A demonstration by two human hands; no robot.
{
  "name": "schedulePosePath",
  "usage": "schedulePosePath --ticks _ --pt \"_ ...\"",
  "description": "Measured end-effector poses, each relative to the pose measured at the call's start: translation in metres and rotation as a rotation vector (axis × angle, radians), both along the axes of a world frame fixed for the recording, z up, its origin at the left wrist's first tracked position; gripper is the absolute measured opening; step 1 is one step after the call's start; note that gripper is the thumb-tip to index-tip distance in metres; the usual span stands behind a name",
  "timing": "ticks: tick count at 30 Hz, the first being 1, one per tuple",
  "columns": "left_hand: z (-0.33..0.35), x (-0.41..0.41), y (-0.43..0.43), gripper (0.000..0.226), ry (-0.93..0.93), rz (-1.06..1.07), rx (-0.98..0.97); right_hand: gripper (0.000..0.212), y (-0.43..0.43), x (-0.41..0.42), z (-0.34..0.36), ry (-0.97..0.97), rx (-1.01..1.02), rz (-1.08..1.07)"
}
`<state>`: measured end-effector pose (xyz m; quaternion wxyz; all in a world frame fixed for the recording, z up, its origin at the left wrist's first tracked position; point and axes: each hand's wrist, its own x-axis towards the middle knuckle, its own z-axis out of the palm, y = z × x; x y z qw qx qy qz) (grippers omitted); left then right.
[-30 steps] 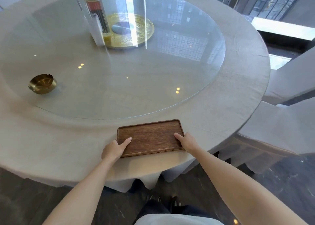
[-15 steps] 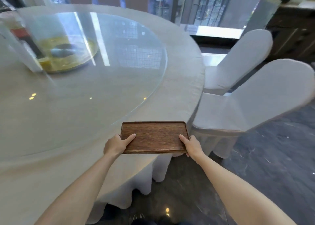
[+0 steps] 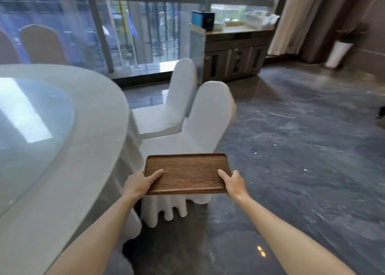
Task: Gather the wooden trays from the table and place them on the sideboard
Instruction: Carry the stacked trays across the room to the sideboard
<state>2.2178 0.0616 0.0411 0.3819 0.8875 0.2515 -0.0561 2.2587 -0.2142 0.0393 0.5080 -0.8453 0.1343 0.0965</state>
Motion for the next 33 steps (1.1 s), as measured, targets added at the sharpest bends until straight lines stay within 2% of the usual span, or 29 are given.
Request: schedulePosePath --ticks 7,13,20,24,29,33 --pt "0.031 0.116 -0.140 0.058 -0.049 -0.228 0.071 0.043 -0.141 0.056 0.019 -0.036 -0.017 -0.240" --pt "0.036 0.220 -0.229 0.057 -0.098 -0.340 0.094 0.041 -0.226 0.131 0.018 -0.056 0.014 -0.374" --pt "0.038 0.391 -0.311 0.064 -0.152 -0.418 0.059 0.051 -0.302 0.282 0.026 -0.104 -0.020 -0.451" --pt "0.055 0.499 -0.357 0.060 -0.160 -0.425 0.052 0.051 -0.345 0.381 0.052 -0.116 -0.047 -0.464" --pt "0.069 0.610 -0.410 0.069 -0.163 -0.445 0.002 0.049 -0.400 0.488 0.073 -0.139 -0.062 -0.454" --pt "0.065 0.688 -0.450 0.061 -0.155 -0.428 -0.012 0.047 -0.442 0.574 0.064 -0.130 -0.043 -0.437"
